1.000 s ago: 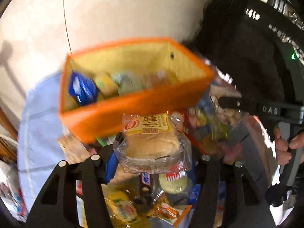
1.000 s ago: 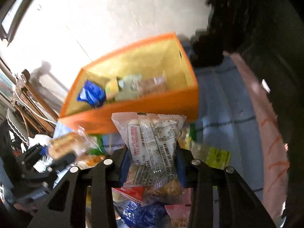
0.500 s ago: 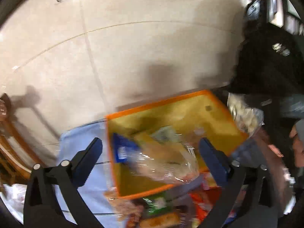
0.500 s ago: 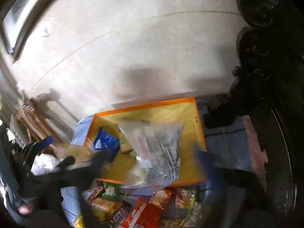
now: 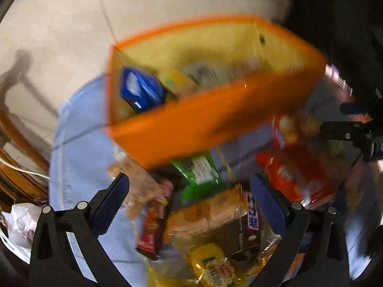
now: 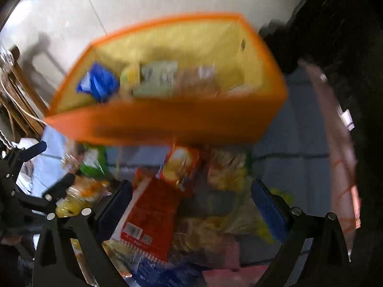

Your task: Organize snacks

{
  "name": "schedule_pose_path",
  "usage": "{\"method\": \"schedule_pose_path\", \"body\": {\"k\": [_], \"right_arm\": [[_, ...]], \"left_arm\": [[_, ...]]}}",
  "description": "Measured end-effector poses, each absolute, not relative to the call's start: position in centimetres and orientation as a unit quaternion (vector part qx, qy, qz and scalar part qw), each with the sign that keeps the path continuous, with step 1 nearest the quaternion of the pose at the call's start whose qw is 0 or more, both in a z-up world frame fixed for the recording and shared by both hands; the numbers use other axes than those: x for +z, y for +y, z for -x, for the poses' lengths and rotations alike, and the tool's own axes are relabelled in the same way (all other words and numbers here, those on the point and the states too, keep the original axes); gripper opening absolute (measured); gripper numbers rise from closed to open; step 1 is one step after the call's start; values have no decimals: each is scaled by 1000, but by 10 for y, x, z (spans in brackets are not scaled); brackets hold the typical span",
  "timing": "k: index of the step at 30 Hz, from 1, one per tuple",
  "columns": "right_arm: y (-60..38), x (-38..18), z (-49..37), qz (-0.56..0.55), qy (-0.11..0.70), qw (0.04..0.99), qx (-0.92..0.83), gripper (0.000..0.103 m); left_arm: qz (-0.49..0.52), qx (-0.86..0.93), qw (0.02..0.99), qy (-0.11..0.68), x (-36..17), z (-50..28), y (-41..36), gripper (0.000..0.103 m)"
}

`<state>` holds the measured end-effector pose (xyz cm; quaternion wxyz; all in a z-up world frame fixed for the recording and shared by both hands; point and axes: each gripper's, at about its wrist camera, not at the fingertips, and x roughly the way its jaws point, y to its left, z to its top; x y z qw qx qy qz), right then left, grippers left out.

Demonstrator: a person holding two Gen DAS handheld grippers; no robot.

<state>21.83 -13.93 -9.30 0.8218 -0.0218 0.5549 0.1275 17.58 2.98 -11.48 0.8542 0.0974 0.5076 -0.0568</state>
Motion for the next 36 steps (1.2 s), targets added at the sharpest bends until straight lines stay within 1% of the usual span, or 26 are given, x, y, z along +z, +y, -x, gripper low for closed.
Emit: {"method": "schedule_pose_path", "body": {"k": [3, 7, 11, 12, 13, 14, 15, 16, 18, 20, 22, 25, 29, 32, 36], "right_arm": [[-125, -121, -223, 21, 566, 816, 113, 99], [-116, -141, -237, -7, 580, 809, 94, 99], [-102, -154, -246, 33, 559, 826, 63, 99], [-99, -156, -247, 43, 553, 830, 59, 100], [-97, -158, -245, 49, 545, 835, 58, 100], [-95, -159, -243, 59, 540, 837, 58, 97], [-91, -156, -238, 73, 533, 841, 59, 78], [-88, -153, -231, 99, 526, 844, 43, 54], [-87, -145, -222, 101, 526, 842, 63, 44], [-96, -143, -220, 63, 552, 828, 72, 43], [-108, -137, -215, 31, 560, 825, 69, 43], [-124, -115, -201, -8, 545, 835, 79, 43], [-140, -84, -180, -29, 522, 848, 90, 43], [-155, -57, -171, -46, 497, 861, 101, 43], [-166, 3, -172, -46, 436, 891, 119, 43]], "left_arm": [[-106, -37, 845, 522, -141, -183, 23, 99], [-88, -12, 844, 529, -155, -199, 24, 99], [-50, 15, 833, 551, -171, -219, 36, 99], [-44, 13, 838, 544, -174, -219, 38, 99], [-51, 13, 842, 536, -175, -217, 36, 96], [-67, 13, 844, 533, -177, -214, 32, 87], [-77, 8, 846, 527, -176, -210, 28, 66], [-82, 1, 848, 523, -174, -206, 24, 52], [-86, -19, 840, 536, -170, -200, 15, 49], [-79, -35, 839, 538, -165, -193, 11, 47], [-67, -43, 837, 541, -156, -184, 11, 37], [-42, -55, 846, 529, -133, -173, 17, 37], [-52, -60, 853, 515, -106, -160, 26, 37], [-27, -64, 861, 503, -84, -149, 34, 37], [-33, -72, 895, 439, -26, -140, 34, 37]]}}
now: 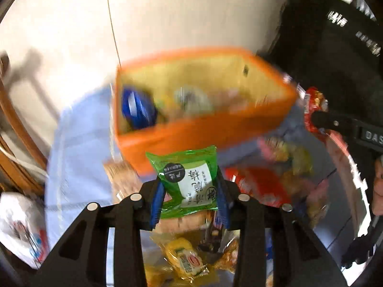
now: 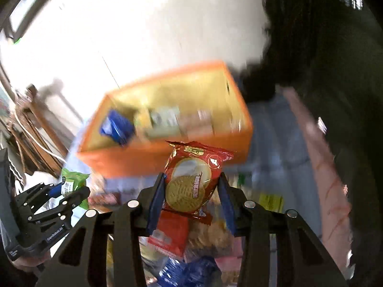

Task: Organize snacks
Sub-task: 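Grasp a green snack bag with the left tool while the right tool grasps a red biscuit pack, then release both packs into the box and reach back to the pile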

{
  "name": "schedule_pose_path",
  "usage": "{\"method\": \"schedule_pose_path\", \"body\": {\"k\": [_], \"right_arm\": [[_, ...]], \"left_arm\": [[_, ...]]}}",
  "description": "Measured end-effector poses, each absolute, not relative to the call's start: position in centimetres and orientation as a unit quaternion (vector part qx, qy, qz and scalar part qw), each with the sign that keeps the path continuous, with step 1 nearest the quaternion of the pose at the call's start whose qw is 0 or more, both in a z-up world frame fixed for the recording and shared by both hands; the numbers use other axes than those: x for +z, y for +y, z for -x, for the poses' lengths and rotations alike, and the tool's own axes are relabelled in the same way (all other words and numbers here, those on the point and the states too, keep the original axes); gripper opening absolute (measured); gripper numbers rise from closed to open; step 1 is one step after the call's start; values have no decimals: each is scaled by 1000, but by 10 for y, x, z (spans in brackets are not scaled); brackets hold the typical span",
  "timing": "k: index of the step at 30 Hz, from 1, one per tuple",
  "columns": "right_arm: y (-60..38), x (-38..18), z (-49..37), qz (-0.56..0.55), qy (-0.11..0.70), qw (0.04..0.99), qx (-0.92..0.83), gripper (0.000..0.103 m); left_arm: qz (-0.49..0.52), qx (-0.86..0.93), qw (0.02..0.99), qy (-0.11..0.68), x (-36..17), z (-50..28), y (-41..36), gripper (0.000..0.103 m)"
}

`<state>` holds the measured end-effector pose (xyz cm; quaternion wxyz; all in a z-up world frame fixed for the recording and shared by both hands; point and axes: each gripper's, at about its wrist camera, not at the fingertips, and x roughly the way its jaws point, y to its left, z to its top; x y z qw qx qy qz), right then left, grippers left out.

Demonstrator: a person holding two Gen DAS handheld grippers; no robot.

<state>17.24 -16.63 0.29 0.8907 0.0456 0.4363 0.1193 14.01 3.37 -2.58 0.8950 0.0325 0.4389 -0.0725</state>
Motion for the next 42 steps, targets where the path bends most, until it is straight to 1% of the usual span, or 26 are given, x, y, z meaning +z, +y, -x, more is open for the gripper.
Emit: {"method": "schedule_pose_path", "body": {"k": [3, 6, 9, 11, 12, 13, 14, 15, 17, 20, 21, 23, 24, 26, 27, 29, 32, 35, 36, 39, 42], "right_arm": [[-166, 43, -187, -37, 397, 908, 129, 43], [-158, 78, -210, -15, 358, 925, 126, 44], [-146, 102, -229, 22, 339, 935, 106, 44], [-134, 108, -243, 43, 326, 938, 111, 44], [-128, 110, -254, 53, 332, 935, 113, 51], [-125, 110, -264, 57, 339, 931, 123, 84], [-123, 109, -267, 59, 346, 929, 121, 99], [-125, 106, -271, 61, 350, 929, 99, 99], [-131, 94, -269, 73, 361, 925, 89, 99], [-142, 69, -253, 95, 376, 919, 73, 99], [-151, 50, -242, 101, 389, 913, 73, 99], [-157, 18, -230, 102, 413, 901, 89, 99], [-163, -4, -223, 103, 431, 890, 108, 99], [-170, -46, -215, 119, 460, 869, 137, 99], [-170, -61, -213, 131, 461, 866, 145, 99], [-170, -91, -212, 163, 451, 862, 164, 99], [-164, -114, -213, 187, 462, 841, 211, 99], [-155, -139, -219, 225, 483, 808, 252, 99], [-152, -144, -219, 235, 485, 802, 259, 99], [-146, -151, -220, 269, 470, 797, 268, 99], [-146, -159, -225, 269, 483, 787, 273, 99]], "left_arm": [[-74, -59, 912, 399, 16, -164, 30, 37], [-115, -24, 916, 383, 40, -199, 36, 37], [-81, -15, 921, 380, 59, -217, 45, 37], [-56, -15, 926, 374, 60, -228, 52, 40], [-51, -5, 927, 371, 59, -234, 54, 53], [-41, 19, 930, 365, 58, -241, 58, 94], [-33, 32, 932, 360, 55, -244, 61, 96], [-19, 37, 937, 348, 52, -243, 65, 99], [-25, 15, 934, 356, 41, -238, 66, 99], [-94, 36, 916, 388, 13, -226, 63, 99], [-109, 34, 911, 396, 9, -215, 71, 99], [-137, 24, 900, 413, -15, -197, 77, 99], [-155, 9, 895, 418, -32, -186, 79, 99], [-203, 3, 898, 391, -62, -164, 79, 99], [-238, -16, 890, 389, -84, -155, 78, 99], [-281, -52, 864, 414, -124, -150, 76, 99], [-251, -100, 866, 421, -142, -153, 87, 96], [-175, -162, 853, 465, -147, -171, 108, 96], [-164, -180, 847, 472, -148, -174, 113, 96], [-187, -224, 834, 468, -157, -181, 114, 97], [-208, -271, 818, 463, -156, -190, 101, 96]]}}
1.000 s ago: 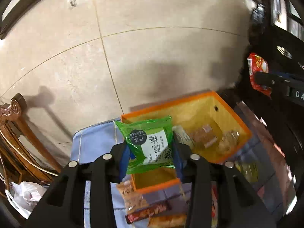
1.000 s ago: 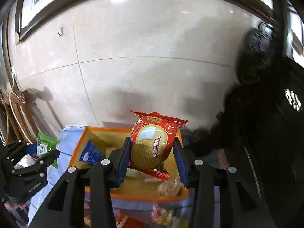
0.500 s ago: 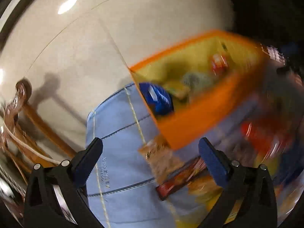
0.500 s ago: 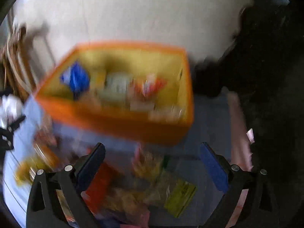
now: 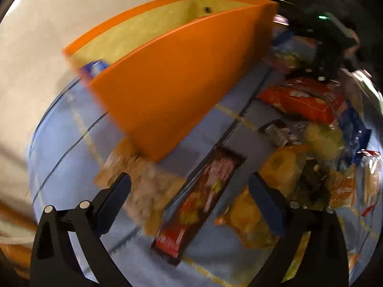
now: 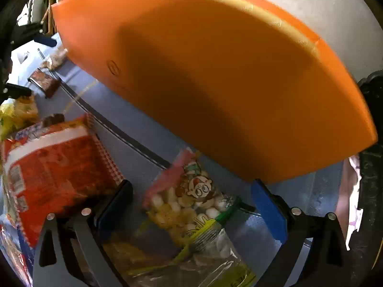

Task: Organize snacks
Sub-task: 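Release both packs into the box and reach back to the pile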

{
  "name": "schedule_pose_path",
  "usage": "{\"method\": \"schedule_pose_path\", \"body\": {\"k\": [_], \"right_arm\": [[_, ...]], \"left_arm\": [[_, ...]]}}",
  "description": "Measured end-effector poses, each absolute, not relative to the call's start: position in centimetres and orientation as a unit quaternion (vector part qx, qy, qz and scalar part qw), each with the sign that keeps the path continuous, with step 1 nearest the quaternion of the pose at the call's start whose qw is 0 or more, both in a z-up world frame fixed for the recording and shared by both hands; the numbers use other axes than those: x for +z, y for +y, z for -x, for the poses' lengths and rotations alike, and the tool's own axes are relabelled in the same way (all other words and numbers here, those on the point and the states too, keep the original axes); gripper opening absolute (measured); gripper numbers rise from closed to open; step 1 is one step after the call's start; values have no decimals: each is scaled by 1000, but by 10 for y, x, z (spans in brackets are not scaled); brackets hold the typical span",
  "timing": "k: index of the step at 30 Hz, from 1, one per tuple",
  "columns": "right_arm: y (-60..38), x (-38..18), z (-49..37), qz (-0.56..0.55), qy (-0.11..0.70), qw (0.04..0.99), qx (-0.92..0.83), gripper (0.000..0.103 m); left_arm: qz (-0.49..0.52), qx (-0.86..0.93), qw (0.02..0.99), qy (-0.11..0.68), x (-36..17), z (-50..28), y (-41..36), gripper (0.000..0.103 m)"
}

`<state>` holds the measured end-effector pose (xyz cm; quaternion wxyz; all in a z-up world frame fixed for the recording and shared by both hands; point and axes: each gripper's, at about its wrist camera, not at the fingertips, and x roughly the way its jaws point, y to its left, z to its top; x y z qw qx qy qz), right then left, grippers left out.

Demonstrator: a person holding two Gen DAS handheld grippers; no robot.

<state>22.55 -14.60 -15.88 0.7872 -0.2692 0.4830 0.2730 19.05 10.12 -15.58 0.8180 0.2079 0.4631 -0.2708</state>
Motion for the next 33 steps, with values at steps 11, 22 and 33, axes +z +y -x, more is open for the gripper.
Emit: {"method": "schedule_pose_path", "body": {"k": [11, 22, 33], "right_arm": [[-165, -160, -214, 201, 506, 803, 244, 99], [-156, -142, -167, 175, 524, 813, 187, 51], [-187, -67, -116, 45, 480, 870, 105, 50]], "left_arm": [[-159, -294, 809, 484, -176, -196, 112, 97], [-85, -162, 843, 506, -167, -168, 104, 29], [112, -86, 853, 503, -135, -142, 153, 24]]}}
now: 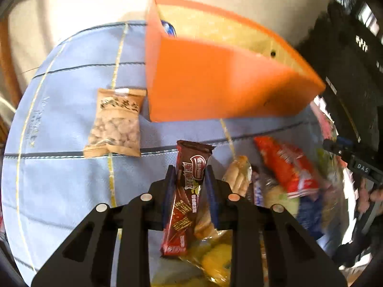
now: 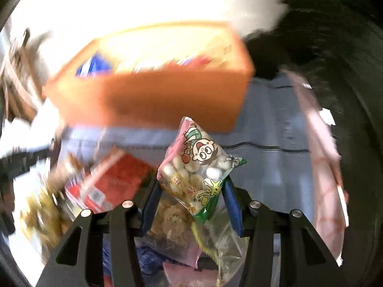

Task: Organize snacks
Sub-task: 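Release both packs into the box and reach back to the pile, then grasp a red chocolate bar with the left tool while the right tool carries a cartoon marshmallow bag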

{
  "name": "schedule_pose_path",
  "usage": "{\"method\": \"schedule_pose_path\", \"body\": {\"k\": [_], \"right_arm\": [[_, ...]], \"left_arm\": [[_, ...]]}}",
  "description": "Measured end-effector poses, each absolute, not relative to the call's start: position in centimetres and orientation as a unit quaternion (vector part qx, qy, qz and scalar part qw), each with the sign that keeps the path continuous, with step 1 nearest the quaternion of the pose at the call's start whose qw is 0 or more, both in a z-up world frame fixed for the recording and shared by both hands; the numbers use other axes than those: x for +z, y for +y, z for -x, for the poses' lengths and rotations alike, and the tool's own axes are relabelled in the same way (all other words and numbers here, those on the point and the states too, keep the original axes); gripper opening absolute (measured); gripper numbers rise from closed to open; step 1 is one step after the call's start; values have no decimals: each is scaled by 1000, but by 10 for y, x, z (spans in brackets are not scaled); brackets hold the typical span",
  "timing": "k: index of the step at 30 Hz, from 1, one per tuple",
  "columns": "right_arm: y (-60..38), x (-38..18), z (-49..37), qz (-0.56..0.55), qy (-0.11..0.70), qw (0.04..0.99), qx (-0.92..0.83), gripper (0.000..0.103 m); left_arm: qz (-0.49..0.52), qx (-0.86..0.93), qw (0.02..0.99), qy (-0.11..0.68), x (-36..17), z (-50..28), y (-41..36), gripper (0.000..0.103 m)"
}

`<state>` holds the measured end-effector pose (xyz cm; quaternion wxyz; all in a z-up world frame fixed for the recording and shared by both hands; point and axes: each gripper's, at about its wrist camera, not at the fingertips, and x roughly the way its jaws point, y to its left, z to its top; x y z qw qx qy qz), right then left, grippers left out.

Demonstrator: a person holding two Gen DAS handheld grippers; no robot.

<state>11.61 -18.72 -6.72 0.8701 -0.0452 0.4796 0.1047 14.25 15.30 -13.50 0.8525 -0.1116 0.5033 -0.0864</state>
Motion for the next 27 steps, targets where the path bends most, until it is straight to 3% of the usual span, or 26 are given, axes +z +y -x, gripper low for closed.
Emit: {"method": "schedule_pose_path", "body": {"k": [3, 5, 8, 13, 14, 15, 16, 17, 22, 27], "right_arm": [[-203, -46, -108, 7, 452, 889, 76, 50], [-208, -34, -107, -18, 442, 894, 74, 50], [-219, -17, -124, -48, 426, 900, 81, 50], [-216, 14, -123, -38, 384, 919, 81, 50], [-219, 19, -122, -46, 379, 920, 84, 50], [-221, 20, -122, -49, 376, 921, 86, 50], [-221, 22, -121, -45, 374, 922, 88, 50], [-223, 23, -122, -38, 371, 924, 85, 50], [-224, 2, -129, -32, 396, 914, 78, 50], [-226, -6, -127, -43, 408, 908, 79, 50]], "left_arm": [[121, -91, 862, 485, -114, -139, 156, 23], [124, -92, 864, 480, -103, -133, 158, 6], [141, -108, 866, 467, -87, -140, 145, 6], [68, -103, 880, 458, -69, -151, 124, 9], [45, -95, 878, 466, -74, -153, 119, 13], [26, -94, 876, 473, -80, -157, 114, 34], [7, -93, 872, 481, -90, -162, 112, 73], [-18, -85, 868, 490, -101, -167, 108, 88], [-82, -93, 848, 515, -149, -190, 104, 99], [32, -91, 837, 538, -153, -209, 138, 97]]}}
